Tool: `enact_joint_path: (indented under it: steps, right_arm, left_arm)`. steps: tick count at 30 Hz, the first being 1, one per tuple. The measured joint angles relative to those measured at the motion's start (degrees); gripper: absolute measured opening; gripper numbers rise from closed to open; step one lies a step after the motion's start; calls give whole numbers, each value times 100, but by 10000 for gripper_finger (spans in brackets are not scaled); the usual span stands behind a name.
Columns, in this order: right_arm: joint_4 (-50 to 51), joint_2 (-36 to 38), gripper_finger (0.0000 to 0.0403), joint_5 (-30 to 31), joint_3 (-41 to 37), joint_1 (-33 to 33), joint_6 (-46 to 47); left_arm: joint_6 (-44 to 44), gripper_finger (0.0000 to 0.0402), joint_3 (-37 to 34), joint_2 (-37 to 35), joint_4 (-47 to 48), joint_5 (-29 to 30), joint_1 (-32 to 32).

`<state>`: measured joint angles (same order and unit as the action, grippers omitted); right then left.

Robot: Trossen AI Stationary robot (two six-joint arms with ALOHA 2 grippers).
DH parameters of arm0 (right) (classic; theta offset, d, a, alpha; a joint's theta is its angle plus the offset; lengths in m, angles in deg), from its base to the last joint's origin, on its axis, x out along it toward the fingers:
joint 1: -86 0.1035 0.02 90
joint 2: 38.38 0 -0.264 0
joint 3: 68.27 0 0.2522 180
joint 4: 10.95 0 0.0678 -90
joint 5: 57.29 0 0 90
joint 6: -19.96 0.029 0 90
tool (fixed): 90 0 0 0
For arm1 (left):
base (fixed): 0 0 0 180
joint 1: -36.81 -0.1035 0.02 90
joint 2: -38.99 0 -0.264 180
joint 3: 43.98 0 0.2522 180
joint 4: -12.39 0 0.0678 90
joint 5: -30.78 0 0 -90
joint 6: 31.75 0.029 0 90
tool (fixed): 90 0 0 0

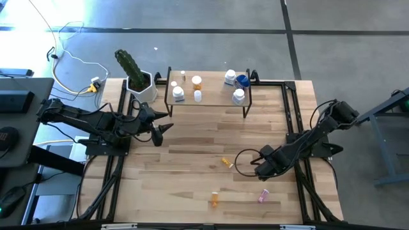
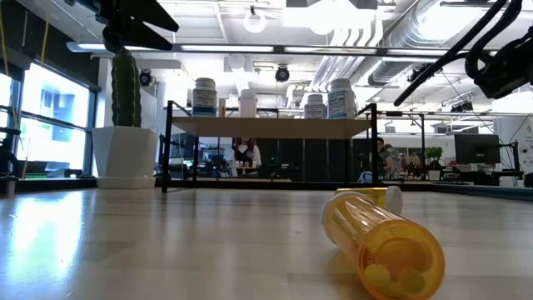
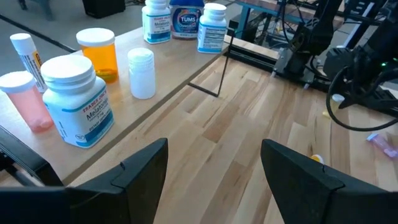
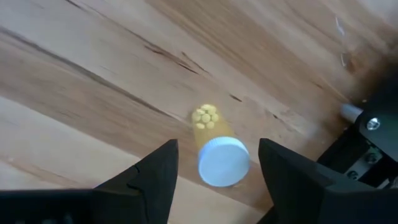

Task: Pick and place medicine bottles onto shelf by color
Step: Put the yellow pill bottle on the shelf

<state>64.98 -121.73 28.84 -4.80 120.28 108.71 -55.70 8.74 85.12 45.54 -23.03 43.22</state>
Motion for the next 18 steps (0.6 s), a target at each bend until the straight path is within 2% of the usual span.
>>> enact_joint_path:
  steps: [11, 18]
  right_arm:
    - [-9, 0, 114, -129, 0, -2, 126]
    - [-76, 4, 101, -396, 43, -17, 141]
  left_arm:
    - [8, 248, 0, 0, 0, 0, 1]
    - [9, 248, 0, 0, 0, 0, -1]
